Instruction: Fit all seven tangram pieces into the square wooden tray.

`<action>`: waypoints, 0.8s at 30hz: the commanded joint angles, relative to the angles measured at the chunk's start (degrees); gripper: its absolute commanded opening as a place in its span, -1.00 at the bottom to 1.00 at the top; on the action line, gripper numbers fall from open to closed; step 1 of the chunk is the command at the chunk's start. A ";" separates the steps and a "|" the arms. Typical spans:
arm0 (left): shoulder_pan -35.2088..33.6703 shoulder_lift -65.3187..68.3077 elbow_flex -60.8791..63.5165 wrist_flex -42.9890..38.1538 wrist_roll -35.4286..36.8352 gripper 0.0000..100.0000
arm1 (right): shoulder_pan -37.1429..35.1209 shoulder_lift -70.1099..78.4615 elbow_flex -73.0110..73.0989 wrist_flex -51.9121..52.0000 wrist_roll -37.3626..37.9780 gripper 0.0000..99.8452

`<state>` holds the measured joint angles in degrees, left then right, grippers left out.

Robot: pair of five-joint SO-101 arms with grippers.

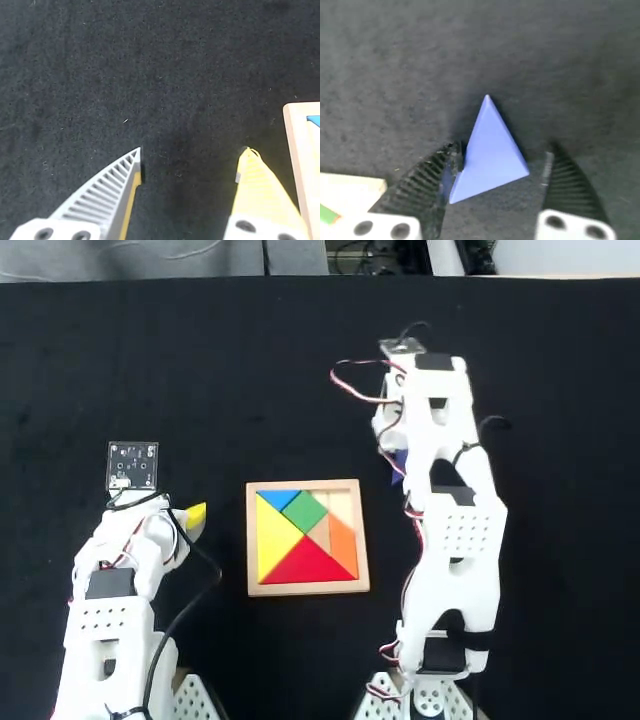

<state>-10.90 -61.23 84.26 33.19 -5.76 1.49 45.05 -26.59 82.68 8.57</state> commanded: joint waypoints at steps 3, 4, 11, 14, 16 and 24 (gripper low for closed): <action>0.48 -0.97 -0.40 -0.88 0.09 -0.40 | -0.09 0.48 -1.98 -0.88 -0.62 -0.79; 0.48 -0.97 -0.40 -0.97 0.09 -0.40 | -0.09 0.31 -1.98 -0.88 -0.62 -0.81; 0.57 -0.97 -0.40 -0.97 0.09 -0.40 | 0.44 0.13 -7.52 7.12 -0.62 -0.73; 0.57 -0.97 -0.40 -0.97 0.09 -0.40 | 1.23 0.13 -11.21 13.27 -0.62 -0.52; 0.57 -0.97 -0.40 -0.88 0.09 -0.40 | 1.58 0.40 -11.91 16.09 -0.62 -0.44; 0.57 -0.97 -0.40 -0.88 0.09 -0.40 | 1.58 0.31 -7.34 16.44 -3.96 -0.55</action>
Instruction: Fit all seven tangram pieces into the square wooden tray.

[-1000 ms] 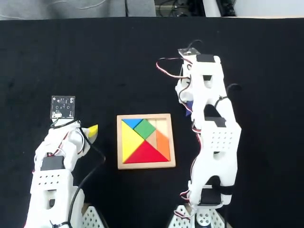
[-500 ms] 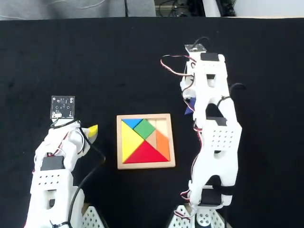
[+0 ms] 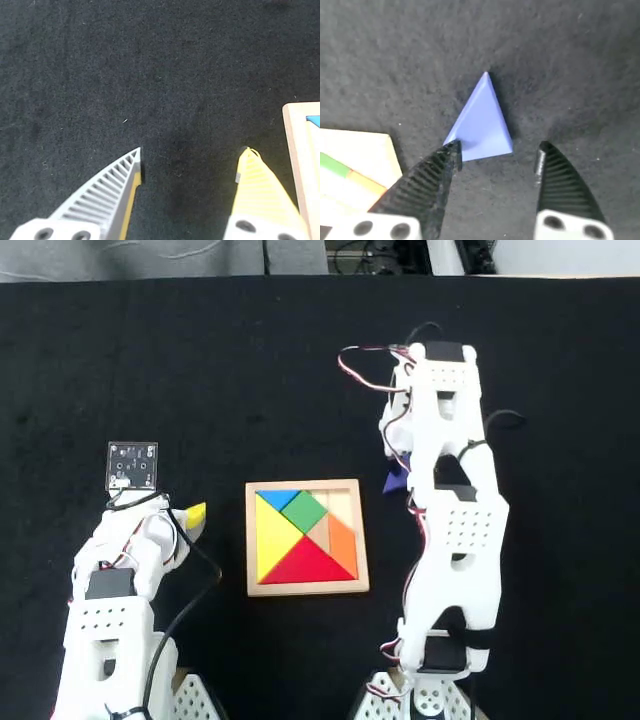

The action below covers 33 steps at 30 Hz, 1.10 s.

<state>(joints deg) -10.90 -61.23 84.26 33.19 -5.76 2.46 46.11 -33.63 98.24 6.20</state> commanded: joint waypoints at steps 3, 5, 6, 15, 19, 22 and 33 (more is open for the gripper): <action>0.57 -0.97 -0.40 -0.88 0.09 -0.40 | 0.18 -0.92 1.01 0.97 -1.93 -0.55; 0.57 -0.97 -0.40 -0.88 0.09 -0.40 | 0.18 -1.27 2.33 0.88 -1.93 -0.55; 0.57 -0.97 -0.40 -0.88 0.09 -0.40 | 0.09 -1.63 3.12 0.70 -2.02 -0.55; 0.57 -0.97 -0.40 -0.88 0.09 -0.40 | 0.26 -8.22 13.05 -5.54 -9.23 -0.55; 0.57 -0.97 -0.40 -0.88 0.09 -0.40 | 0.09 -10.33 18.07 -8.79 -12.48 -0.55; 0.57 -0.97 -0.40 -0.88 0.09 -0.40 | 0.44 -11.74 20.88 -10.02 -15.12 -0.55; 0.57 -0.97 -0.40 -0.88 0.09 -0.40 | -1.67 -31.87 40.40 -24.00 -22.95 -0.55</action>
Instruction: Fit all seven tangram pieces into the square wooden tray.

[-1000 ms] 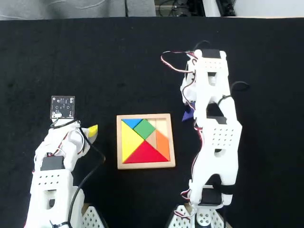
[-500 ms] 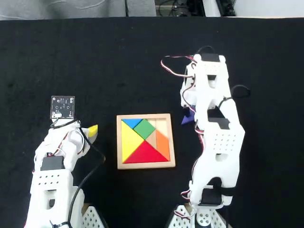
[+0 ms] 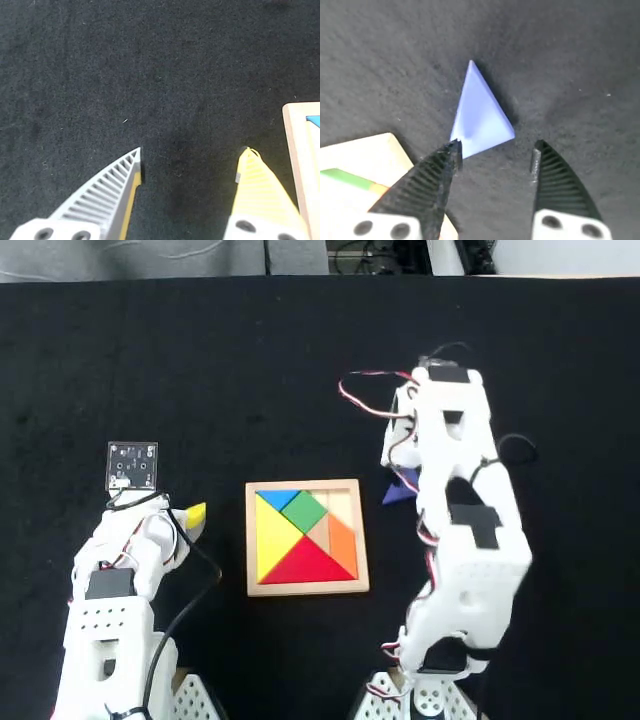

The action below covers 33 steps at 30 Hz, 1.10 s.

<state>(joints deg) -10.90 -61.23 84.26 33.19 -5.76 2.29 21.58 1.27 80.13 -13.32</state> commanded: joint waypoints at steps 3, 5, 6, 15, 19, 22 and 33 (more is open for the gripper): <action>0.57 -0.97 -0.40 -0.97 0.09 -0.40 | -2.55 -11.21 10.95 -10.64 -8.00 -0.55; 0.57 -0.97 -0.40 -0.97 0.09 -0.40 | -2.81 -12.44 12.00 -12.66 -12.40 -0.55; 0.57 -0.97 -0.40 -1.05 0.09 -0.40 | -2.81 -12.53 12.18 -13.71 -14.77 -0.55; 0.57 -0.97 -0.40 -1.14 0.09 -0.40 | -2.73 -1.98 11.47 -19.87 -18.02 -0.55; 0.57 -0.97 -0.40 -1.14 0.09 -0.40 | -2.55 -0.48 6.55 -13.80 -18.02 -0.55; 0.57 -0.97 -0.40 -1.14 0.09 -0.40 | -2.55 -0.13 4.18 -10.64 -17.93 -0.55; 0.57 -0.97 -0.40 -1.14 0.09 -0.40 | -2.81 -0.40 3.82 -7.38 -17.93 -0.55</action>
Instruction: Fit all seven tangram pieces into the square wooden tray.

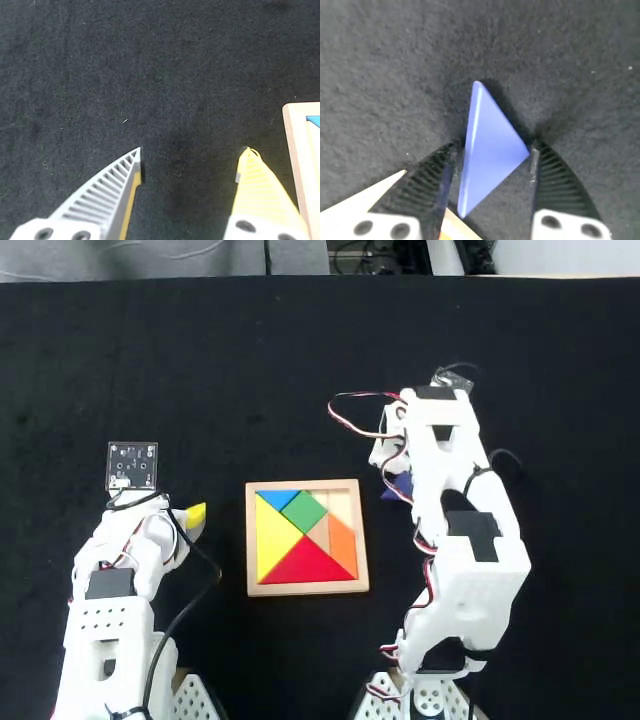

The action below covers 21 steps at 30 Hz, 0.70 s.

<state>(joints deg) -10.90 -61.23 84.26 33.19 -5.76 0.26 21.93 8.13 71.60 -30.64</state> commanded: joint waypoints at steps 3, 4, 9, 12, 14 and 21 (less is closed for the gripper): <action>0.57 -0.97 -0.40 -1.14 0.09 -0.40 | -0.79 -0.66 -3.12 1.14 -0.53 -0.55; 0.57 -0.97 -0.40 -1.14 0.09 -0.40 | -0.79 -0.57 -3.03 1.14 -0.35 -0.55; 0.57 -0.97 -0.40 -1.14 0.09 -0.40 | -0.79 -0.31 -2.77 0.35 2.55 -0.55; 0.57 -0.97 -0.40 -1.14 0.09 -0.40 | -0.70 -0.31 -2.68 -1.67 2.64 -0.55; 0.57 -0.97 -0.40 -1.14 0.09 -0.40 | -0.62 0.40 -2.77 -1.58 2.64 -0.56; 0.57 -0.97 -0.40 -1.14 0.09 -0.40 | -0.70 3.82 -4.09 -1.32 2.64 -0.61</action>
<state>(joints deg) -10.90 -61.23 84.26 33.19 -5.76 0.09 25.01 6.64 70.64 -28.62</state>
